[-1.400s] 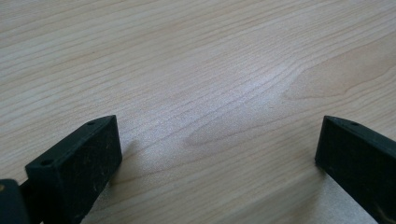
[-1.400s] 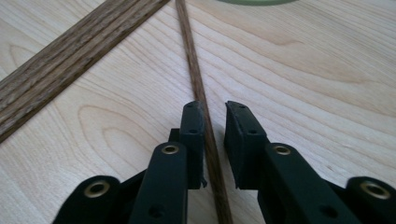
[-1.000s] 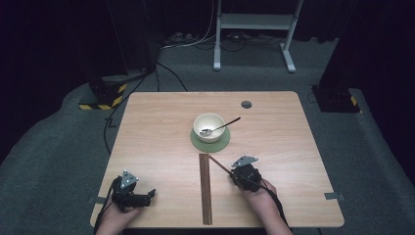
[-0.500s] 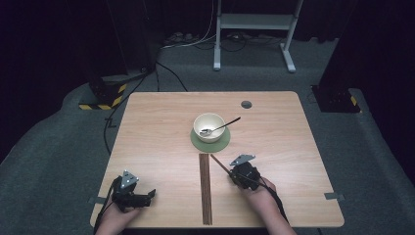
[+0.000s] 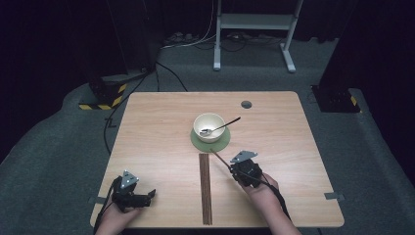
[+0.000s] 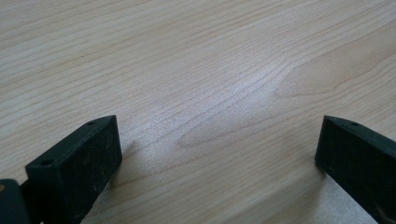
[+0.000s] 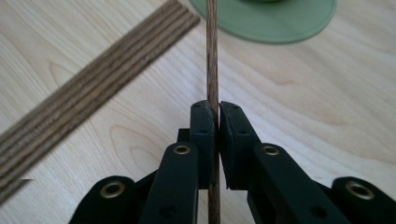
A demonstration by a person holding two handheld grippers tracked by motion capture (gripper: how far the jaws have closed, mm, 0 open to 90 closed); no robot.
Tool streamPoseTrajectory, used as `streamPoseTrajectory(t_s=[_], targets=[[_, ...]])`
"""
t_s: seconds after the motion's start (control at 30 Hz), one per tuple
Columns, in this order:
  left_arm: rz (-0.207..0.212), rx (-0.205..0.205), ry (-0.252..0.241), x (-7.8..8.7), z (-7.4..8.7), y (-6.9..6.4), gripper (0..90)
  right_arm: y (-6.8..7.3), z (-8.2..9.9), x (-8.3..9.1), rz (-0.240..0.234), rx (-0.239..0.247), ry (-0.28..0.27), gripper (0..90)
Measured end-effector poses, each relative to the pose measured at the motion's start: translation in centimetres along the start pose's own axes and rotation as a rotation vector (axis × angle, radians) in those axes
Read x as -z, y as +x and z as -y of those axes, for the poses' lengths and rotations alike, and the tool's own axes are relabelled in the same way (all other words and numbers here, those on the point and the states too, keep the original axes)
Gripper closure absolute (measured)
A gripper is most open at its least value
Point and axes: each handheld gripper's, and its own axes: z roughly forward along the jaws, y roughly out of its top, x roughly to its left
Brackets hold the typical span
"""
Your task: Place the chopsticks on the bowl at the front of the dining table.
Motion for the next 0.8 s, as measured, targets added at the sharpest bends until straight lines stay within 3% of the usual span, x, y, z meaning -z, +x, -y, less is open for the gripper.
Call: streamPoseTrajectory(t_s=[0.33, 0.5, 0.8], targets=[[0.004, -0.008, -0.002, 0.0, 0.0, 0.0, 0.6, -1.0, -1.9, 1.3, 0.000, -0.032, -0.055, 84.4], [0.004, -0.008, -0.002, 0.0, 0.0, 0.0, 0.6, -1.6, -2.7, 0.9, 0.001, -0.066, -0.067, 84.4], [0.006, -0.010, -0.002, 0.0, 0.0, 0.0, 0.6, -2.5, -4.4, -0.2, 0.023, -0.072, -0.076, 84.4]])
